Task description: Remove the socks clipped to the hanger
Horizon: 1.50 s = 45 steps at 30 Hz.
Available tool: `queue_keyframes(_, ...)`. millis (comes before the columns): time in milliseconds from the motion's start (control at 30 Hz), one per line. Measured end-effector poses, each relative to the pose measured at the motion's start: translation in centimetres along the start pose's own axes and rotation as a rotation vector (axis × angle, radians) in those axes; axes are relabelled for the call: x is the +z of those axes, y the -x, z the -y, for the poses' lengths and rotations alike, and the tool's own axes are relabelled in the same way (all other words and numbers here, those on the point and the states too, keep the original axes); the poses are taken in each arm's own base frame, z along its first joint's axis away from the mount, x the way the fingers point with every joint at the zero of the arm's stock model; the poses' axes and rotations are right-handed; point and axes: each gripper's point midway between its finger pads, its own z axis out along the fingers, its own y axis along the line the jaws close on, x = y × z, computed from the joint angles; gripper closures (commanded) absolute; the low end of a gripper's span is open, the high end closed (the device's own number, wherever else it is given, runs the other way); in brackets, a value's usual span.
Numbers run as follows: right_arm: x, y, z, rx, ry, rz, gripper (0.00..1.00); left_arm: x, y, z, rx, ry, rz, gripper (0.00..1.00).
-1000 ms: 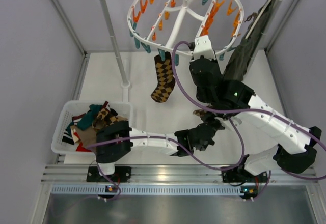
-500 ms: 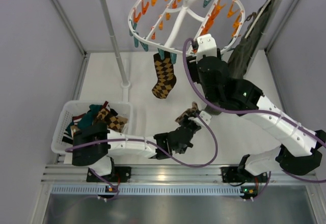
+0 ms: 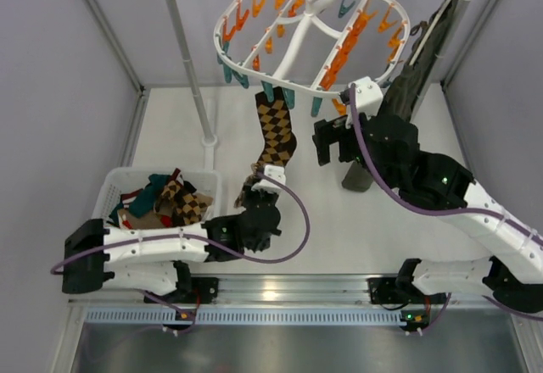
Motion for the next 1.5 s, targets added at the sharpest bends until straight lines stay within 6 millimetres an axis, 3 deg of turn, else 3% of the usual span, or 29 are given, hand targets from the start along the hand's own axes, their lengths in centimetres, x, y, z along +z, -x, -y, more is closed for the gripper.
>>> queue_keyframes(167, -2.3, -1.2, -0.6, 0.057, 0.120, 0.011, 0.01, 1.3, 1.0, -6.2, -0.102, 0.124, -0.057, 1.00)
queue_keyframes(400, -4.4, -0.8, -0.5, 0.118, 0.191, 0.057, 0.01, -0.6, 2.5, -14.5, -0.261, 0.276, -0.026, 1.00)
queue_keyframes(567, -4.9, -0.8, -0.6, 0.138, 0.214, 0.072, 0.01, -1.1, 2.5, -20.9, -0.349, 0.472, -0.006, 1.00)
queue_keyframes(667, -4.9, -0.9, -0.9, 0.142, 0.229, 0.073, 0.00, -1.1, 2.1, -23.4, -0.388, 0.563, -0.001, 1.00)
queue_keyframes(767, -4.7, -1.1, -1.3, 0.142, 0.240, 0.070, 0.01, -0.1, 1.1, -24.5, -0.419, 0.608, -0.016, 1.00)
queue_keyframes(900, -4.5, -1.4, -1.7, 0.150, 0.252, 0.069, 0.01, 2.9, -2.9, -26.2, -0.461, 0.660, -0.127, 1.00)
queue_keyframes(1000, -4.4, -2.2, -1.9, 0.157, 0.266, 0.066, 0.01, 3.7, -8.6, -27.5, -0.520, 0.717, -0.256, 1.00)
queue_keyframes(1067, -4.5, -3.0, -1.9, 0.158, 0.271, 0.058, 0.01, 2.4, -13.6, -28.3, -0.587, 0.785, -0.350, 1.00)
queue_keyframes(1100, -4.6, -3.4, -1.9, 0.160, 0.274, 0.055, 0.00, 0.6, -17.4, -28.4, -0.641, 0.841, -0.426, 1.00)
queue_keyframes(1200, -4.6, -3.8, -2.0, 0.165, 0.280, 0.059, 0.01, -1.6, -21.2, -27.7, -0.756, 0.894, -0.448, 1.00)
queue_keyframes(1267, -4.6, -3.9, -2.1, 0.168, 0.286, 0.064, 0.01, -2.2, -22.3, -27.4, -0.803, 0.916, -0.449, 1.00)
queue_keyframes(1500, -4.0, -5.0, -2.7, 0.179, 0.296, 0.054, 0.01, -2.0, -21.9, -27.4, -0.885, 0.939, -0.397, 0.97)
